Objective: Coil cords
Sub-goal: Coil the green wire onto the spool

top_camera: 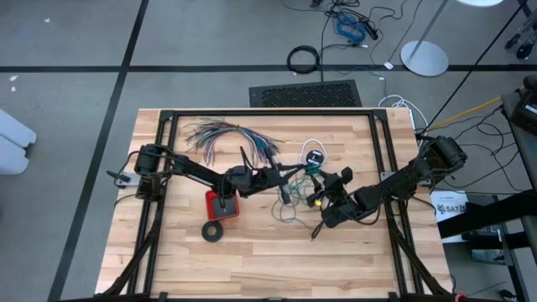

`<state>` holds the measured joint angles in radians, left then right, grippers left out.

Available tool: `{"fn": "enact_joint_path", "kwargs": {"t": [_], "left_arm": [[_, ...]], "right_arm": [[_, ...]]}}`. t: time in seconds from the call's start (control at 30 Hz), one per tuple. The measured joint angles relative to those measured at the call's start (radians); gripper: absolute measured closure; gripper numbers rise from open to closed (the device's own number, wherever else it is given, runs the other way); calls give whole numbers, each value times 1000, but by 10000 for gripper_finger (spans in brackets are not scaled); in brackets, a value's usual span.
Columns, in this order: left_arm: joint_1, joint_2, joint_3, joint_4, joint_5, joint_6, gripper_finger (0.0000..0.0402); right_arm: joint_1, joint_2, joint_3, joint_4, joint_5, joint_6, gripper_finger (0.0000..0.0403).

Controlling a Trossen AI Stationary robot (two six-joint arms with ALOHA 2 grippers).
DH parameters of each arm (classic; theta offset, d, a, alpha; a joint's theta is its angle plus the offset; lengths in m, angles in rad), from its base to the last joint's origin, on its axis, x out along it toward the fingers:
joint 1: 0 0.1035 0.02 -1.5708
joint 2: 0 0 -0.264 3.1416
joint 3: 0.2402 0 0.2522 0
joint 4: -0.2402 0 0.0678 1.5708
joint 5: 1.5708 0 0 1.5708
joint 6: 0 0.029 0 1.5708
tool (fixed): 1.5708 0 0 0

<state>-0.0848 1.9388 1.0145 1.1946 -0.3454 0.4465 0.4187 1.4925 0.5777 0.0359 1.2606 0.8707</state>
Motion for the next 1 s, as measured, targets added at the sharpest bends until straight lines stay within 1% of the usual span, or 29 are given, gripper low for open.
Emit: {"fn": "enact_joint_path", "kwargs": {"t": [0.23,0.4,0.5,0.6,0.7,0.83,0.9,0.93,1.0], "left_arm": [[-1,0,0,-16,1,0,401],[2,0,0,-58,1,-9,401],[27,0,-10,-62,16,-66,401],[76,0,-31,-62,48,-152,401],[139,0,-76,2,147,-253,401],[220,0,-138,163,293,-349,401],[258,0,-153,250,419,-382,401],[276,0,-154,286,490,-404,401],[306,0,-153,341,618,-457,401]], "right_arm": [[-7,0,0,7,-9,-30,277],[14,0,0,-46,-37,-60,277],[33,0,0,-119,-38,-14,277],[48,0,0,-227,-40,73,277],[64,-5,0,-351,-58,185,277],[104,-42,0,-516,-84,330,277],[133,-71,0,-580,-78,386,277],[149,-89,0,-614,-58,409,277],[184,-131,0,-645,28,428,277]]}}
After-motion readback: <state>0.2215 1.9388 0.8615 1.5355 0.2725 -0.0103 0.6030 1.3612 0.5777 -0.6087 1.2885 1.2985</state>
